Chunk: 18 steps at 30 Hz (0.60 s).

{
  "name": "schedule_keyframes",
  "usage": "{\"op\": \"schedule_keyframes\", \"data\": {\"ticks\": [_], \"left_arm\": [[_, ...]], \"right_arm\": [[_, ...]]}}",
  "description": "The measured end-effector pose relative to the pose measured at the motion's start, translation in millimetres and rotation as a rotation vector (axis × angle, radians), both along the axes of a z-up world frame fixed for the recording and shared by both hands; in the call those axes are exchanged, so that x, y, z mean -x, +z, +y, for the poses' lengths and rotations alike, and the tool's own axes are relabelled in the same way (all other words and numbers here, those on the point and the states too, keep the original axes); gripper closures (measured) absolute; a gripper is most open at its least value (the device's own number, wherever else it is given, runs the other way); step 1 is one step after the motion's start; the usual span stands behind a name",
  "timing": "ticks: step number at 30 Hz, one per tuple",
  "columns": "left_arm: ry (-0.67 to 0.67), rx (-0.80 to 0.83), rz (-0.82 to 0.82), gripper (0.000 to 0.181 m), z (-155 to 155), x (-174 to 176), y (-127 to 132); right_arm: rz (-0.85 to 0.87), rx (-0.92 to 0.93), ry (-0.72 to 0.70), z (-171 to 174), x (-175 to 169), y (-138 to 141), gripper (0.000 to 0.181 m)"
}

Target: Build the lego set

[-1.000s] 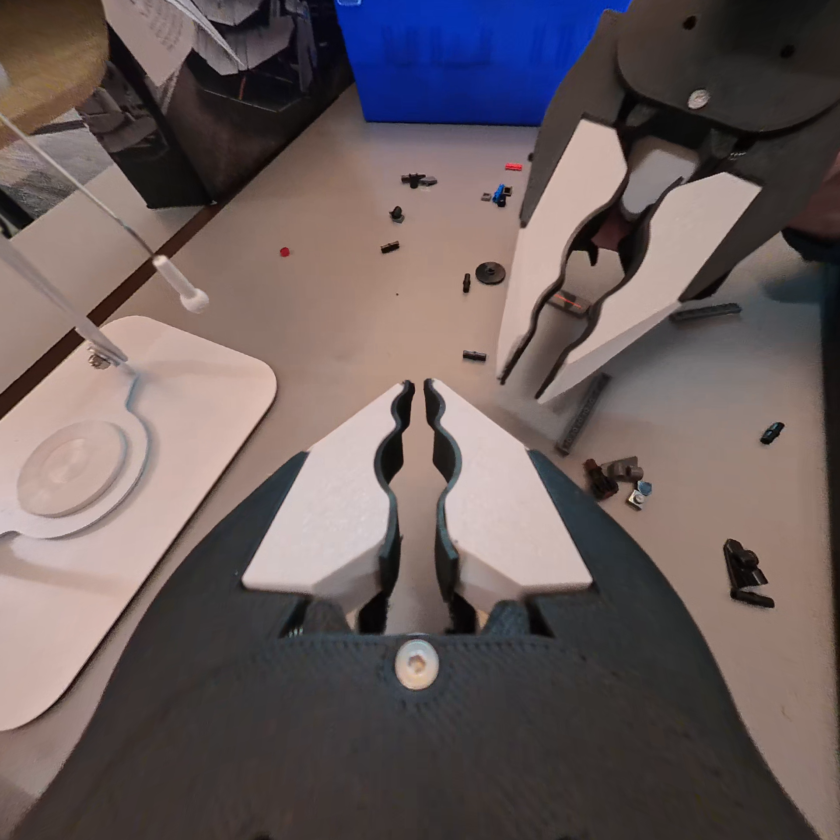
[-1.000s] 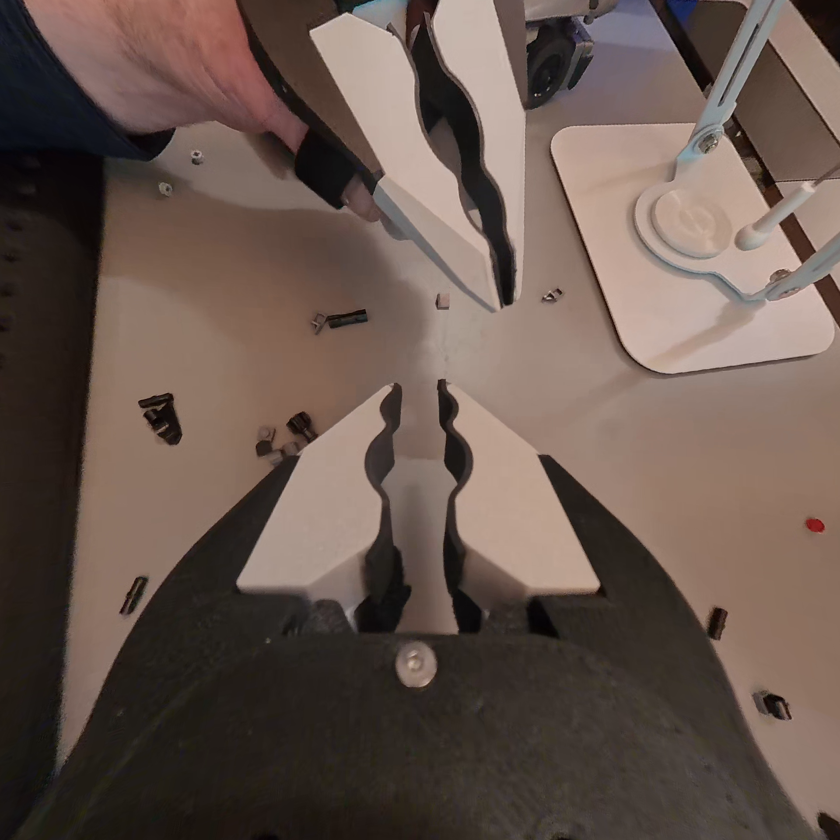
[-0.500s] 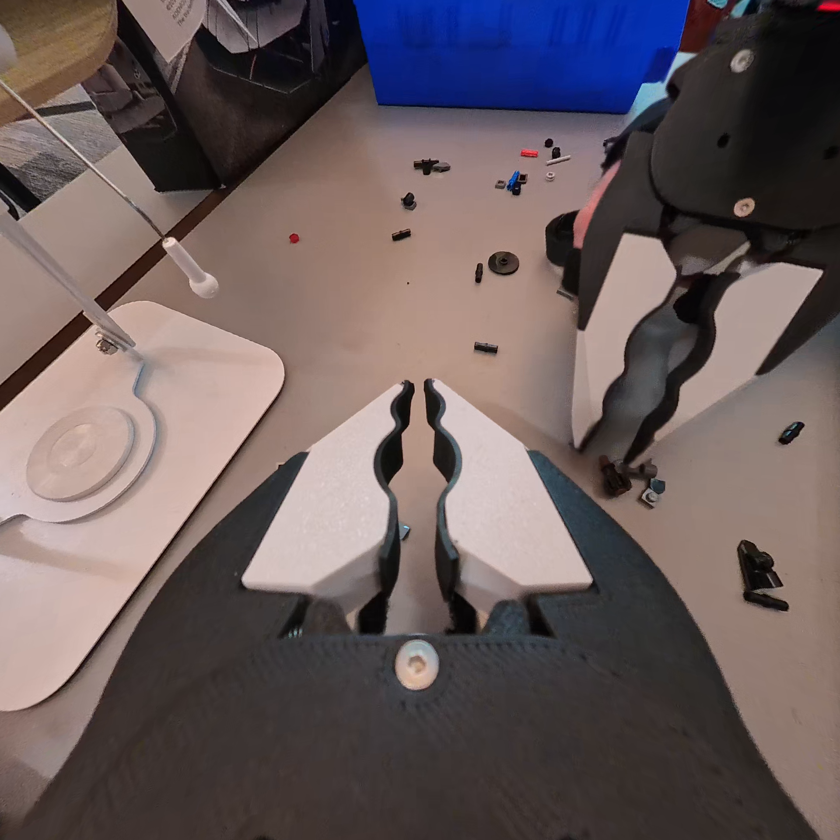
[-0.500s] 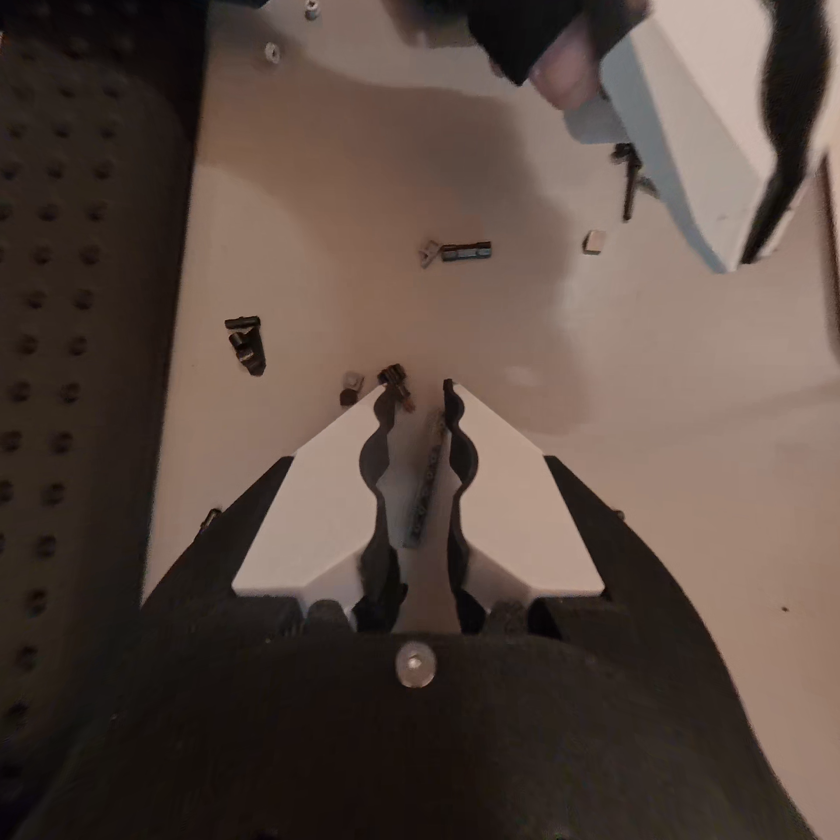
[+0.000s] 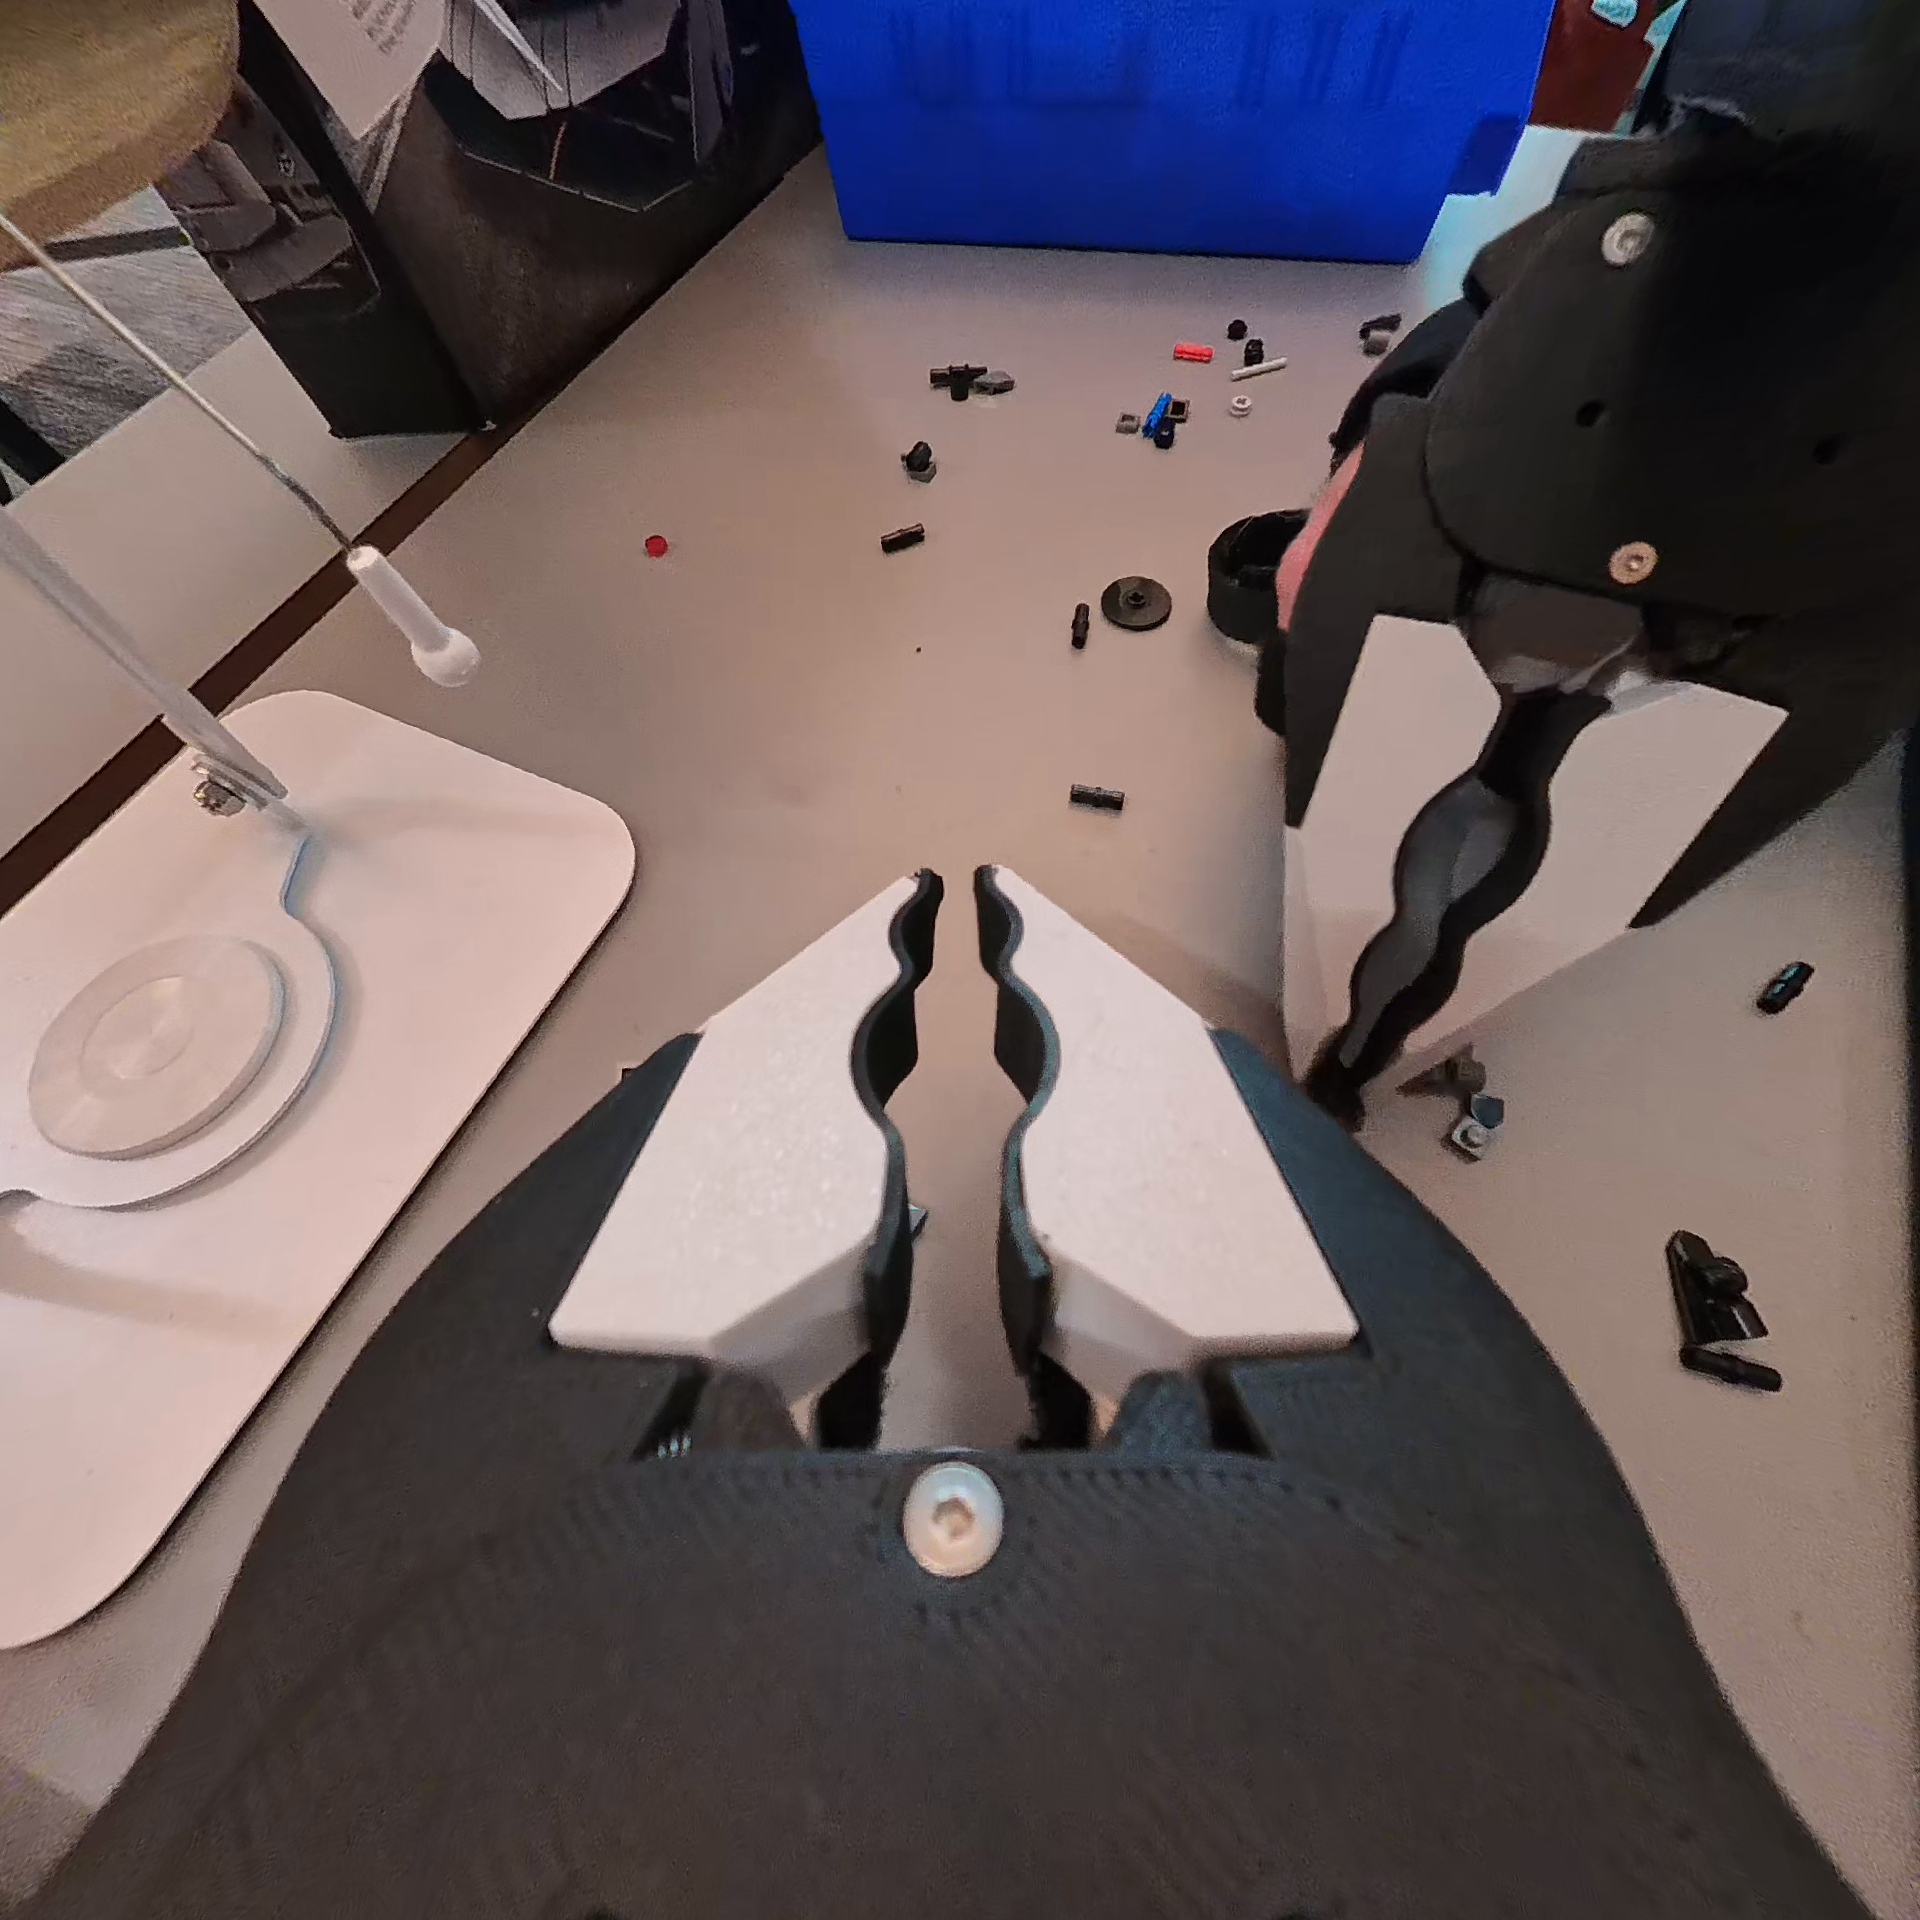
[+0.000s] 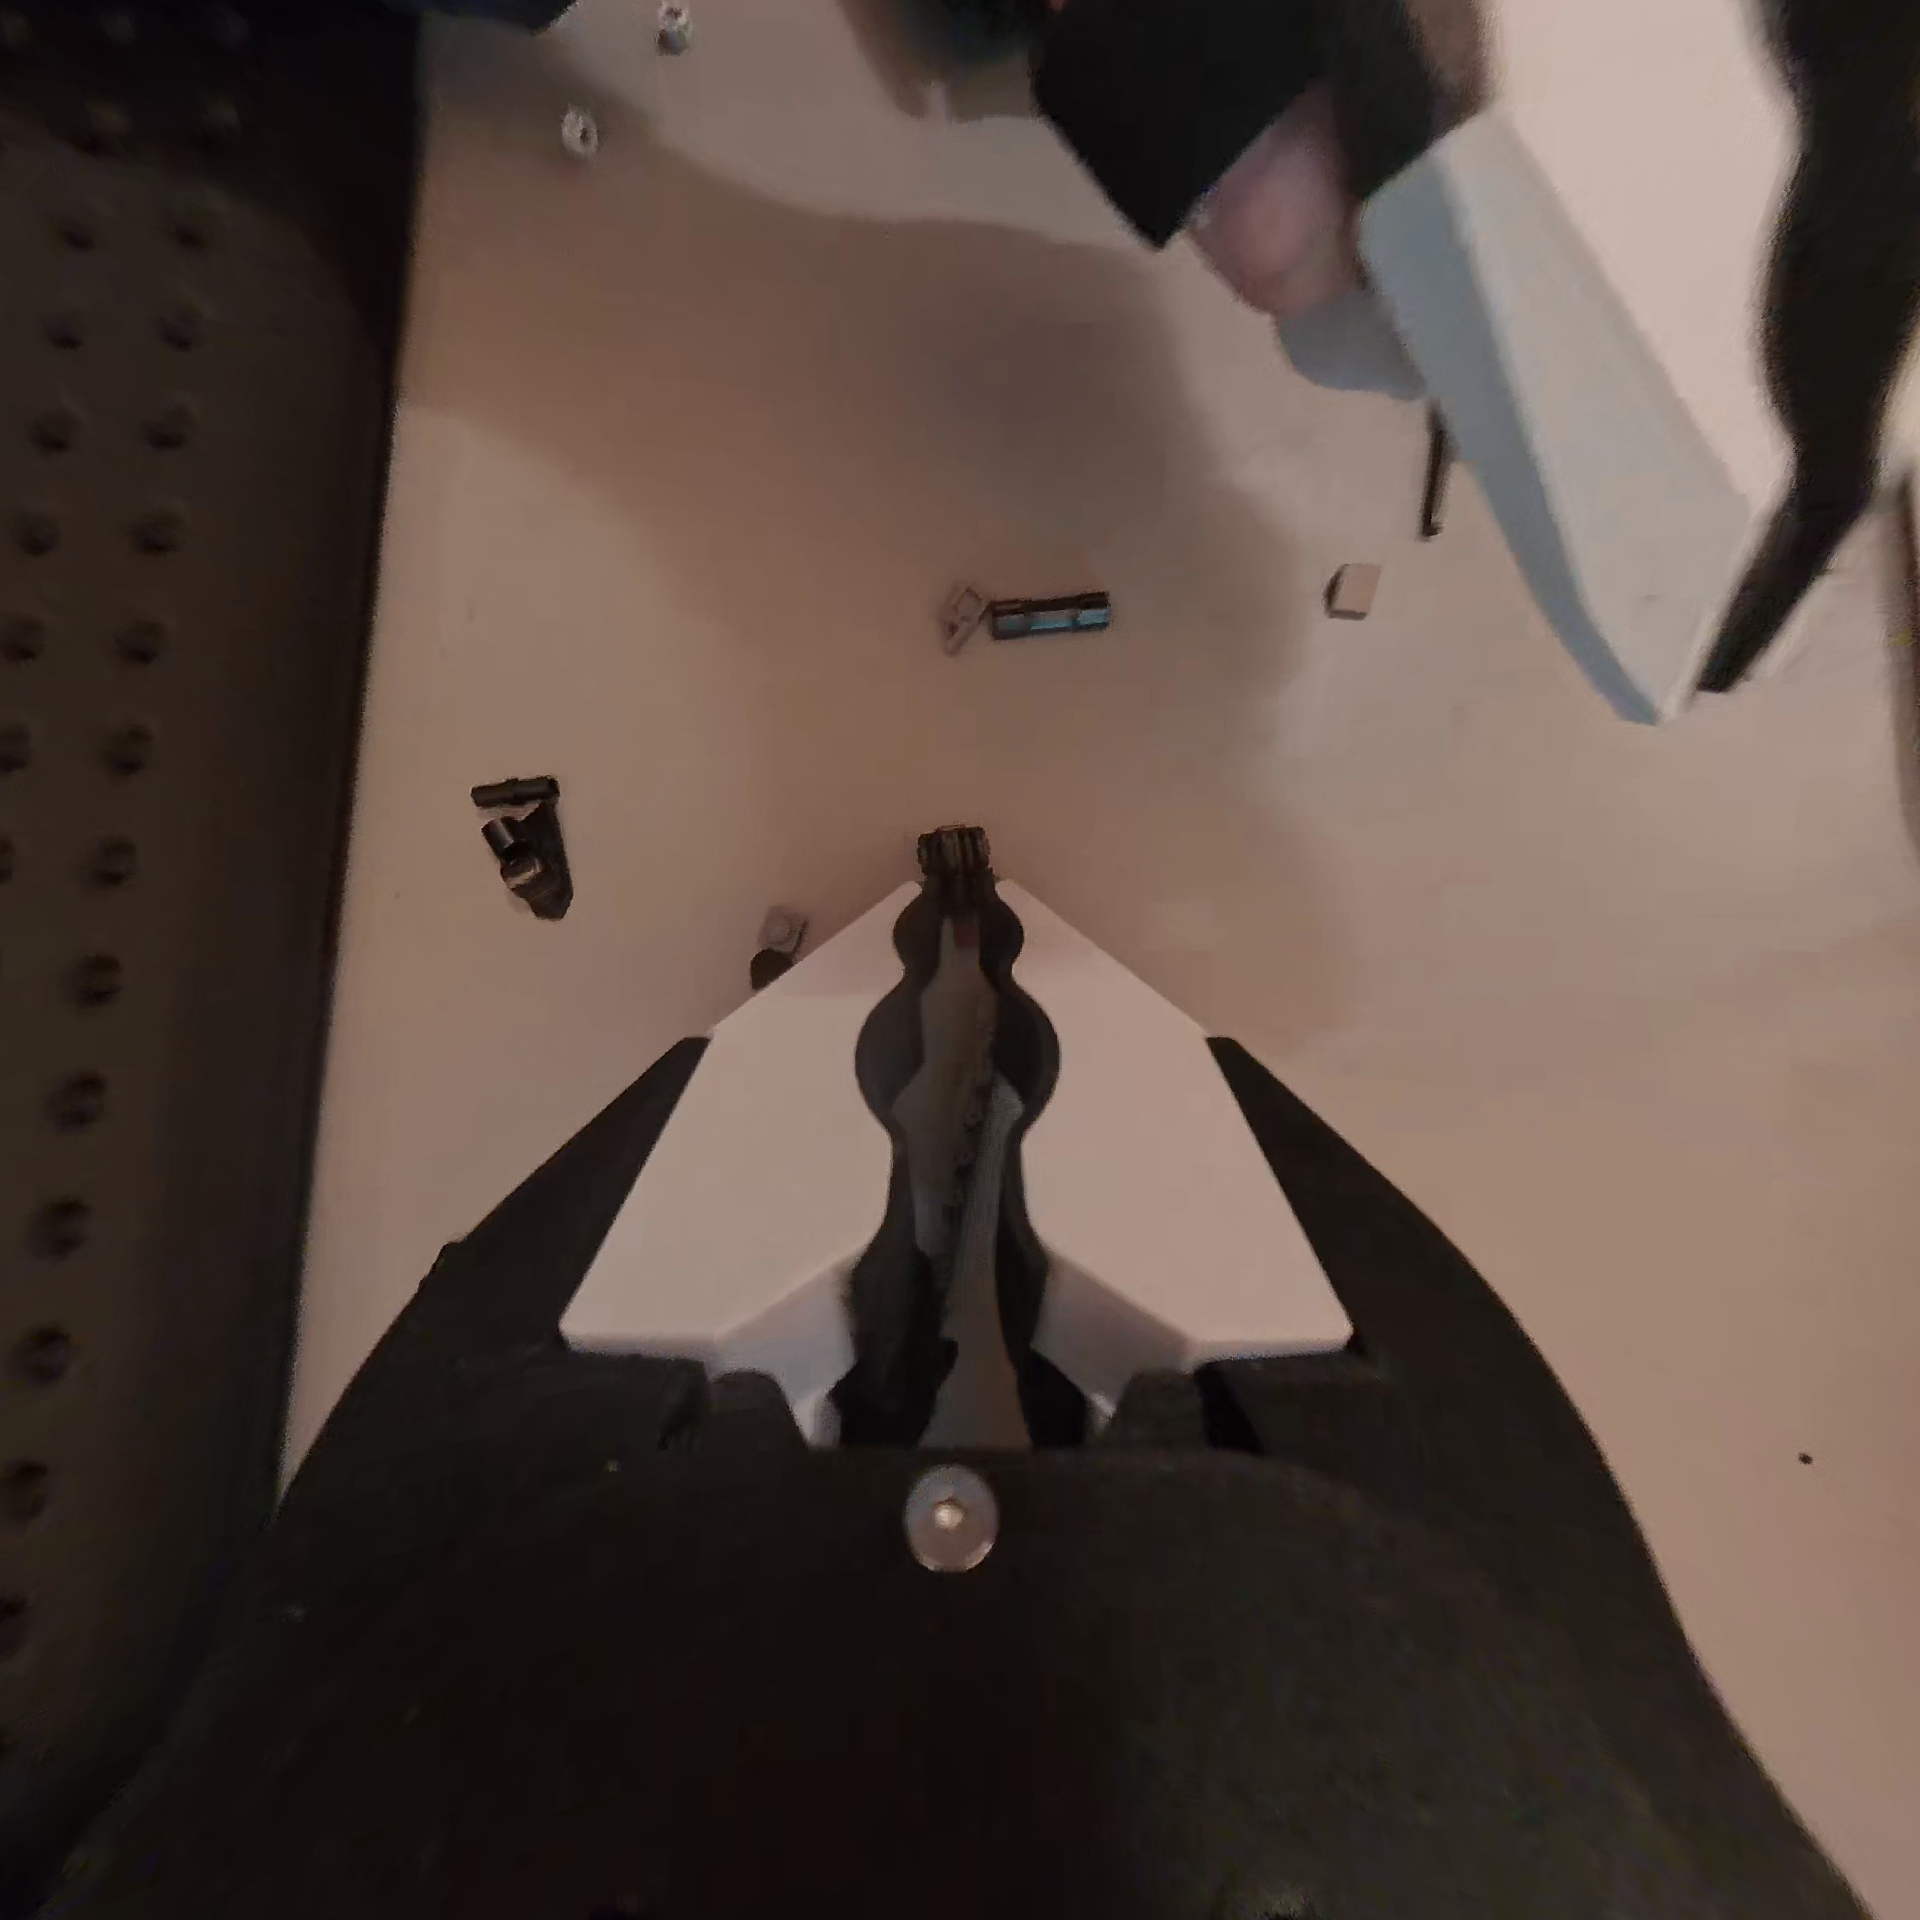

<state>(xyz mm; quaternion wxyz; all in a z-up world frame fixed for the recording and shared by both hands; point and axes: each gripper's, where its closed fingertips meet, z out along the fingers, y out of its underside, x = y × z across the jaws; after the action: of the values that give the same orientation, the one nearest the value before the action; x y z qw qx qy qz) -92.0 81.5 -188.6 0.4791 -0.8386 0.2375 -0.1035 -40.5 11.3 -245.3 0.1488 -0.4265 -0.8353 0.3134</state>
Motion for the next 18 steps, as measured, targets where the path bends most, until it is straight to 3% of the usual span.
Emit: {"op": "schedule_keyframes", "data": {"ticks": [10,18], "left_arm": [[-0.024,-0.025,-0.299,0.164,-0.2,-5.5,22.9],[-0.044,-0.008,-0.457,0.156,3.2,-11.8,28.1]], "right_arm": [[0.262,0.044,-0.285,43.2,34.8,49.2,0.178],[0.401,-0.055,-0.392,59.7,49.3,68.8,0.178]]}}
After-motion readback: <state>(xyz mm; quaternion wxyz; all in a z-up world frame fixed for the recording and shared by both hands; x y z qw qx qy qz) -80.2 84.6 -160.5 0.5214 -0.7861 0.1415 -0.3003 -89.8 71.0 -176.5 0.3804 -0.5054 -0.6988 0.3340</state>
